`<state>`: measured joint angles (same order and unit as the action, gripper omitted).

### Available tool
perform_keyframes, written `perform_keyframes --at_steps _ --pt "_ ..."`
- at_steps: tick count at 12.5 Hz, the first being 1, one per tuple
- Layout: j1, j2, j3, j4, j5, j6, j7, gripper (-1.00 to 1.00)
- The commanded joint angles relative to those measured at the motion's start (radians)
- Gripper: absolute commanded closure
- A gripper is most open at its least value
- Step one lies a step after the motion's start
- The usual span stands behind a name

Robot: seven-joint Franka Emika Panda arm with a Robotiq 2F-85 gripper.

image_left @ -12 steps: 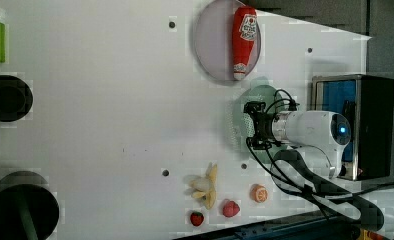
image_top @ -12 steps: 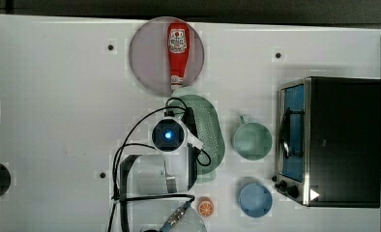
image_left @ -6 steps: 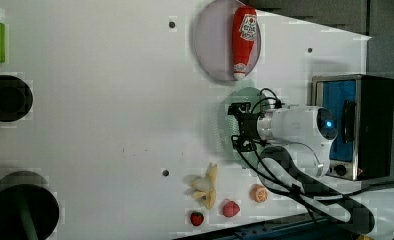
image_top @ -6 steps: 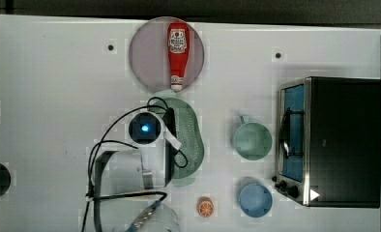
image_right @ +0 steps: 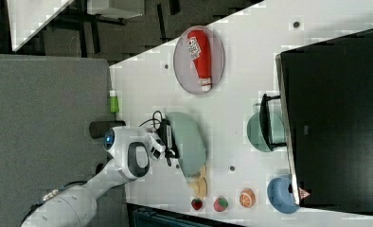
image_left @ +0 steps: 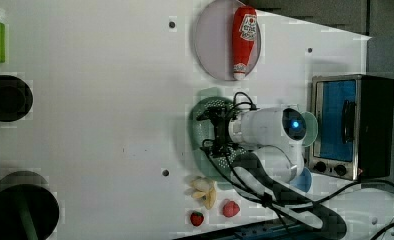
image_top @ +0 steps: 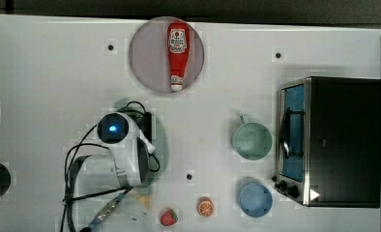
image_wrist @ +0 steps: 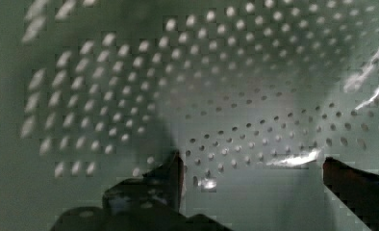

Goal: Drag strainer right to left.

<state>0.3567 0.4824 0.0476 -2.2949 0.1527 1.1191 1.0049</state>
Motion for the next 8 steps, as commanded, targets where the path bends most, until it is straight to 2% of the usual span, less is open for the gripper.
perform_keyframes --at_steps 1,5,8 --pt "0.055 0.01 0.012 0.067 0.0 -0.025 0.138 -1.0" --pt "0.122 0.052 0.018 0.141 0.007 -0.041 0.181 -1.0" --pt "0.16 0.089 0.023 0.205 0.056 -0.059 0.185 -1.0"
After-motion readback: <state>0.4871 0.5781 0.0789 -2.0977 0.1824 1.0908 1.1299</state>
